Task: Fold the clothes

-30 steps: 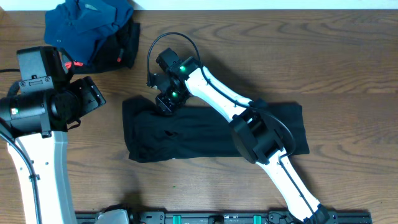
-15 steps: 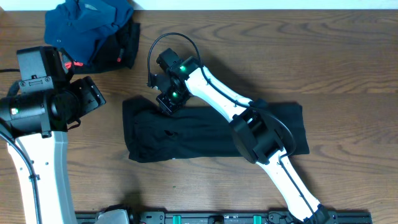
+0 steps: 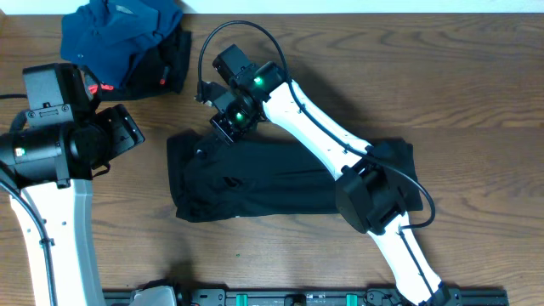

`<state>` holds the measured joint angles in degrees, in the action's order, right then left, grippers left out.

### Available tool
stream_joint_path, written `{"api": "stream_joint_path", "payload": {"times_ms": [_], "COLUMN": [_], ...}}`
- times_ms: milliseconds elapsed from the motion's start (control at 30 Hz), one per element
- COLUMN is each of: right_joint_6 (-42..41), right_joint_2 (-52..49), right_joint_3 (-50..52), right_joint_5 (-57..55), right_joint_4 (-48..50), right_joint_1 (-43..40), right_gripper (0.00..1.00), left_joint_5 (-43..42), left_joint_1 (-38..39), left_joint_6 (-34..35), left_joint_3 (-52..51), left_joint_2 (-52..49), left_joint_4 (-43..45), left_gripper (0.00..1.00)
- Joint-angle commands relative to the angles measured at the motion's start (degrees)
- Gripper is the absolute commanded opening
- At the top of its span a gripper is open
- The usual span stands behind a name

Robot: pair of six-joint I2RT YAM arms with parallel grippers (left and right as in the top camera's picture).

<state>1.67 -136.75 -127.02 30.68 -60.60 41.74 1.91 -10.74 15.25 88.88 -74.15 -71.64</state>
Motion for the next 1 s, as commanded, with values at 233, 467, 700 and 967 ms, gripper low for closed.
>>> {"api": "stream_joint_path", "payload": {"times_ms": [233,467,700,967], "right_joint_6": [-2.05,-4.7,-5.97,-7.54], "right_joint_2": [0.81,0.76,0.76,0.76], "right_joint_3": [-0.81,-0.68,-0.68,-0.68], "right_joint_5": [2.8,4.96,7.45,2.97], "right_joint_4": [-11.74,-16.31,-14.43,-13.79], "right_joint_1": [0.72,2.95,7.13,10.95], "right_gripper": [0.01,0.01,0.05,0.57], "left_joint_5": [0.7,0.7,0.7,0.7], "left_joint_1": [-0.22,-0.22,-0.22,-0.22], "left_joint_6": [0.5,0.5,0.5,0.5], "left_joint_3": [0.11,0.11,0.11,0.11], "left_joint_2": [0.04,0.04,0.04,0.04], "left_joint_4": [-0.04,0.24,0.24,0.15], "left_gripper": [0.81,0.8,0.81,0.81]}}
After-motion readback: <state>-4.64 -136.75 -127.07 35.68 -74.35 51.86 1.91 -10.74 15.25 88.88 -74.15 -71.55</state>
